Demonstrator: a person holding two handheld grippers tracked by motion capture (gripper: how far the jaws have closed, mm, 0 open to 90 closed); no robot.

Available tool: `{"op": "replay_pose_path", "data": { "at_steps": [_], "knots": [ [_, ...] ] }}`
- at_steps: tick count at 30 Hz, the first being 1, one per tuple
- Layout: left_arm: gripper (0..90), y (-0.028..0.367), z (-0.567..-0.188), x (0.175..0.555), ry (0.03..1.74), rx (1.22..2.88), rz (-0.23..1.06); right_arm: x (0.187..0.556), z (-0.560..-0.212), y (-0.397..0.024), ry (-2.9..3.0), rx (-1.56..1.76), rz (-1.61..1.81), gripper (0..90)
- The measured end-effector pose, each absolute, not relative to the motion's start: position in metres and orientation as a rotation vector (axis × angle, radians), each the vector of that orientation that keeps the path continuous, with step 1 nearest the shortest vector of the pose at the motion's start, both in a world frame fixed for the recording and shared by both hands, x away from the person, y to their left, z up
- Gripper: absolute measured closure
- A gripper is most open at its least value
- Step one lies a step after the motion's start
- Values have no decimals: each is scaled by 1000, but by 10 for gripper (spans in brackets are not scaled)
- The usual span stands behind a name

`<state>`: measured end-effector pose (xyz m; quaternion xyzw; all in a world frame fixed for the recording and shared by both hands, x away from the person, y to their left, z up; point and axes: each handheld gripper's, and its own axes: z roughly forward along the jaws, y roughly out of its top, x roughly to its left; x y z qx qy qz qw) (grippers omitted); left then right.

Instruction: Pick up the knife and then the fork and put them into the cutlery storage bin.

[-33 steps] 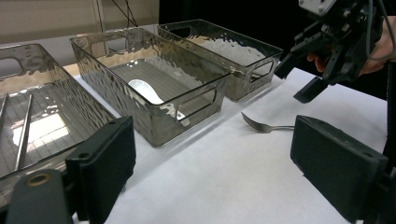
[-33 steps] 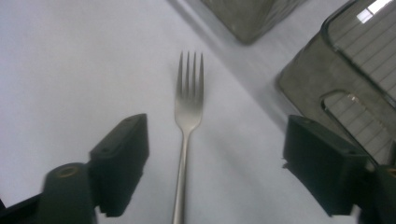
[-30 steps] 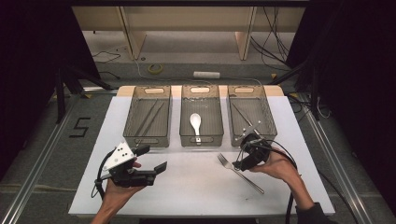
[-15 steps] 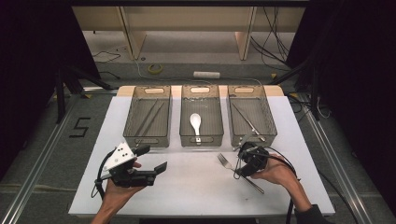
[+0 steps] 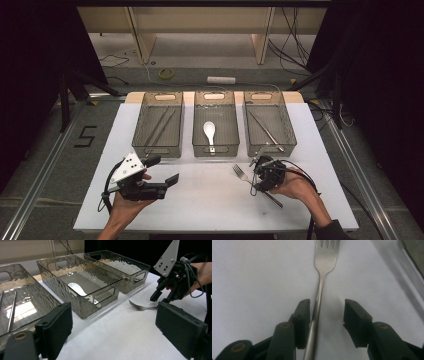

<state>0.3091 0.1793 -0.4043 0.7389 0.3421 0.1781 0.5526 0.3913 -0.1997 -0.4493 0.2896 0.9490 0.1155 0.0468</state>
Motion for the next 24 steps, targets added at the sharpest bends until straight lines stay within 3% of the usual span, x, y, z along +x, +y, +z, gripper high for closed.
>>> {"op": "replay_pose_path", "data": {
  "at_steps": [24],
  "knots": [
    [138, 179, -404, 309, 807, 1749, 420, 390, -455, -197, 2946, 830, 308, 714]
  ]
}}
